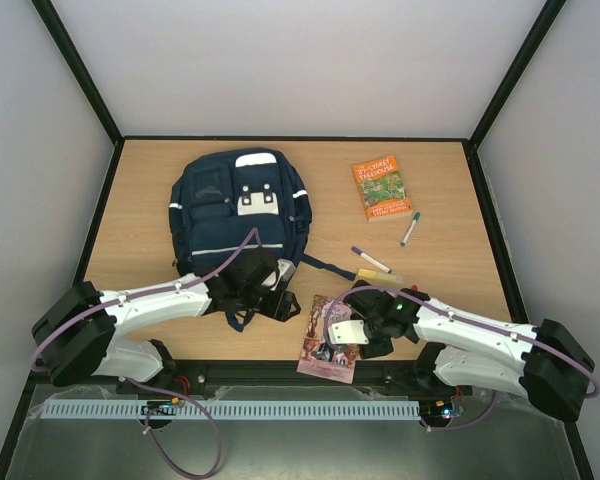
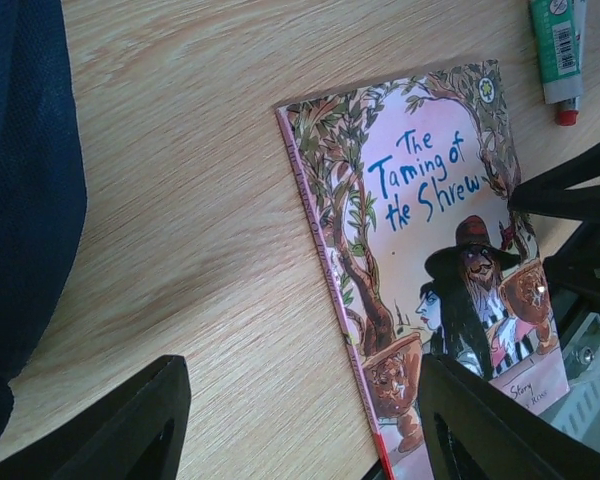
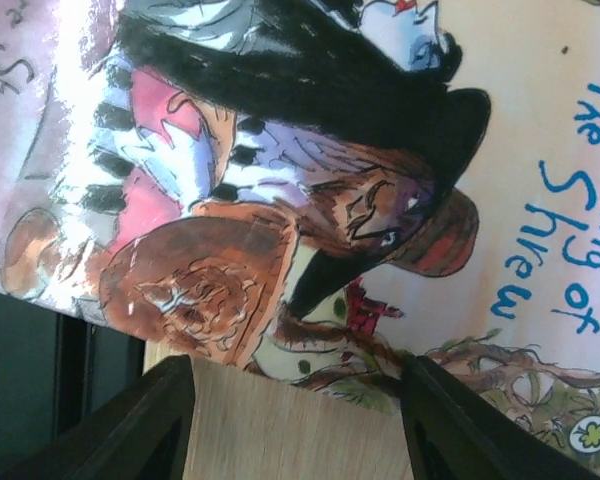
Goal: Pack the student bag
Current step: Pick up the book from the center of the board.
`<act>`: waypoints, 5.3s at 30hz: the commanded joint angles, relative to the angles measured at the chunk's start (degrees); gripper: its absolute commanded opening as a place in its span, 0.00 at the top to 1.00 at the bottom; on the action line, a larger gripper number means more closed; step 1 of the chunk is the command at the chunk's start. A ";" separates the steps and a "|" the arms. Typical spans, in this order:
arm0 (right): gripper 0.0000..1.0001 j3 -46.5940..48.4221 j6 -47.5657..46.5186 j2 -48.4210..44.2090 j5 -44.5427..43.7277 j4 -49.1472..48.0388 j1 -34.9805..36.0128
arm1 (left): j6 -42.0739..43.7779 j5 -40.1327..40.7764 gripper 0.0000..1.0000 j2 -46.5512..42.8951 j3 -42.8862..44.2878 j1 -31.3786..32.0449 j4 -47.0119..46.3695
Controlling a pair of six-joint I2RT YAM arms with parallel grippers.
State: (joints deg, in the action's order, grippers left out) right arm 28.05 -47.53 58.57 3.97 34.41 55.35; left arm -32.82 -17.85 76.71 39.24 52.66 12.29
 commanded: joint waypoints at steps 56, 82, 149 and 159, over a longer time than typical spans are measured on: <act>0.79 -8.37 -0.36 12.13 -13.79 -28.59 -1.59 | -20.54 -1.91 0.41 2.30 -4.81 -0.46 -28.48; 0.78 -7.32 2.52 13.50 -13.05 -29.05 -1.56 | -20.71 -7.14 0.54 0.51 -11.38 -0.46 -47.38; 0.08 41.89 60.08 16.06 61.97 -22.36 -36.52 | -15.64 -15.95 0.98 -18.45 10.83 -22.60 -40.13; 0.20 38.99 65.77 13.73 68.67 -25.32 -33.05 | -15.98 -14.50 0.98 -14.50 10.63 -23.57 -44.14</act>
State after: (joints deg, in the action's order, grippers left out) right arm 68.47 14.90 75.53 67.53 11.25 20.25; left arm -48.66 -32.56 61.36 48.49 29.69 -26.94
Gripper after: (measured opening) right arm 0.819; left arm 0.064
